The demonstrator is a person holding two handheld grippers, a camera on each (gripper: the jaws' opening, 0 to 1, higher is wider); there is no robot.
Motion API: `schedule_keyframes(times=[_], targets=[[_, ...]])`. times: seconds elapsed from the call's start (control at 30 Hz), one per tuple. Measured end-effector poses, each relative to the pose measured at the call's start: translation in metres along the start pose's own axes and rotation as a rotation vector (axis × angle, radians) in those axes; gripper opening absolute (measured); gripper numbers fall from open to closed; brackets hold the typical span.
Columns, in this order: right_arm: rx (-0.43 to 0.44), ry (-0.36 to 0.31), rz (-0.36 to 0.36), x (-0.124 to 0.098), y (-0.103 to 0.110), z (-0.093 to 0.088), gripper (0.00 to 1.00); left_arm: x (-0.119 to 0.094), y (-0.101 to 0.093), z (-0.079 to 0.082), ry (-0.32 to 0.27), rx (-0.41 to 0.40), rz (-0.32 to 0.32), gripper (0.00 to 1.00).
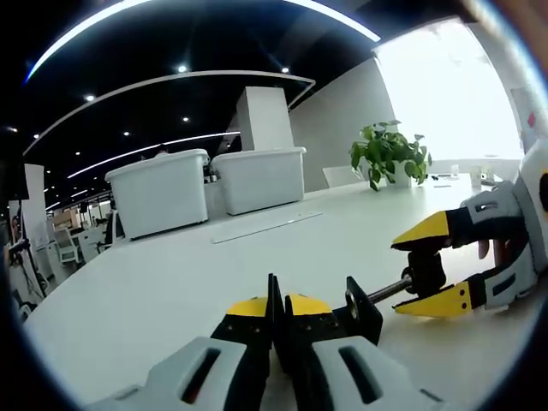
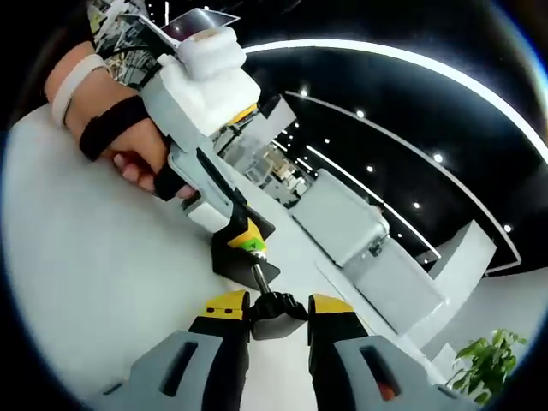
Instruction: Clamp the fixed fixture on the desktop, loosen the retaining clip, secure it to the edge of the desk, and tighten the retaining clip.
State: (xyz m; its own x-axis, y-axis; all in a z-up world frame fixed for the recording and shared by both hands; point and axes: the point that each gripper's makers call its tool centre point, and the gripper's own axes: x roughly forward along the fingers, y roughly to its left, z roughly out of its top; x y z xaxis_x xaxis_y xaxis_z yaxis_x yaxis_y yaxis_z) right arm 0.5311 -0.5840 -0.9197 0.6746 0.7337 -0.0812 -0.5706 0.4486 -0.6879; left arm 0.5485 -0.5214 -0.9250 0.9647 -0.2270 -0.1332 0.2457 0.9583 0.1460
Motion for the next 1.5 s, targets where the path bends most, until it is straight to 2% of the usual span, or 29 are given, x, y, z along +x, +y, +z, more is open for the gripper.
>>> schedule_keyframes(times=[0.1,0.2,0.23,0.33,0.37,0.47,0.53,0.57,0.63,0.73,0.8,0.93,1.0,1.07,1.2,1.23,1.37,1.43,1.5], targets=[[0.096,0.017,0.039,-0.004,-0.001,-0.001,0.25,0.0,0.0,0.0,0.0,0.001,0.001,0.06],[0.285,-0.002,0.065,-0.006,-0.002,0.001,0.25,0.0,0.0,0.0,0.001,0.002,0.0,0.06],[0.448,0.009,0.082,-0.008,-0.005,-0.001,0.26,0.0,0.0,0.0,0.001,0.002,0.0,0.06],[0.78,0.003,0.13,-0.016,-0.009,0.0,0.3,0.0,0.0,0.0,0.001,0.004,0.001,0.06],[0.881,0.007,0.15,-0.017,-0.009,-0.002,0.32,0.0,0.0,0.0,0.001,0.005,0.002,0.06],[1.099,0.032,0.166,-0.016,-0.013,-0.015,0.33,0.0,0.001,0.0,0.001,0.005,0.002,0.06],[1.197,0.06,0.15,-0.014,-0.017,-0.025,0.31,0.0,0.001,0.0,0.002,0.004,0.001,0.06],[1.215,0.042,0.139,-0.014,-0.022,-0.025,0.27,0.0,0.001,0.0,0.002,0.004,0.001,0.06],[1.268,0.026,0.15,-0.014,-0.024,-0.022,0.25,0.0,0.001,0.001,0.001,0.005,-0.001,0.06],[1.382,0.064,0.188,-0.012,-0.019,-0.023,0.22,0.0,0.001,0.001,0.001,0.005,-0.001,0.06],[1.37,0.063,0.189,-0.011,-0.019,-0.022,0.22,0.0,0.001,0.0,0.001,0.003,-0.002,0.06],[1.437,0.1,0.213,-0.009,-0.012,-0.021,0.22,0.0,0.001,0.001,0.001,0.003,-0.002,0.06],[1.442,0.119,0.222,-0.006,-0.008,-0.022,0.23,0.0,0.001,0.001,0.0,0.005,-0.002,0.06],[1.429,0.116,0.216,-0.007,-0.008,-0.023,0.22,0.0,0.001,0.0,0.001,0.004,-0.002,0.06],[1.46,0.11,0.208,-0.007,-0.008,-0.024,0.21,0.0,0.001,0.001,-0.001,0.005,-0.002,0.06],[1.433,0.096,0.207,-0.007,-0.008,-0.022,0.2,0.0,0.001,0.001,-0.002,0.005,-0.002,0.06],[1.183,0.048,0.177,-0.008,-0.013,-0.016,0.17,0.0,0.0,0.001,-0.005,0.006,-0.002,0.06],[1.104,0.039,0.164,-0.009,-0.013,-0.014,0.16,0.0,0.0,0.001,-0.005,0.005,-0.002,0.06],[0.948,0.008,0.139,-0.009,-0.014,-0.009,0.16,0.0,0.0,0.001,-0.003,0.005,-0.001,0.06]])
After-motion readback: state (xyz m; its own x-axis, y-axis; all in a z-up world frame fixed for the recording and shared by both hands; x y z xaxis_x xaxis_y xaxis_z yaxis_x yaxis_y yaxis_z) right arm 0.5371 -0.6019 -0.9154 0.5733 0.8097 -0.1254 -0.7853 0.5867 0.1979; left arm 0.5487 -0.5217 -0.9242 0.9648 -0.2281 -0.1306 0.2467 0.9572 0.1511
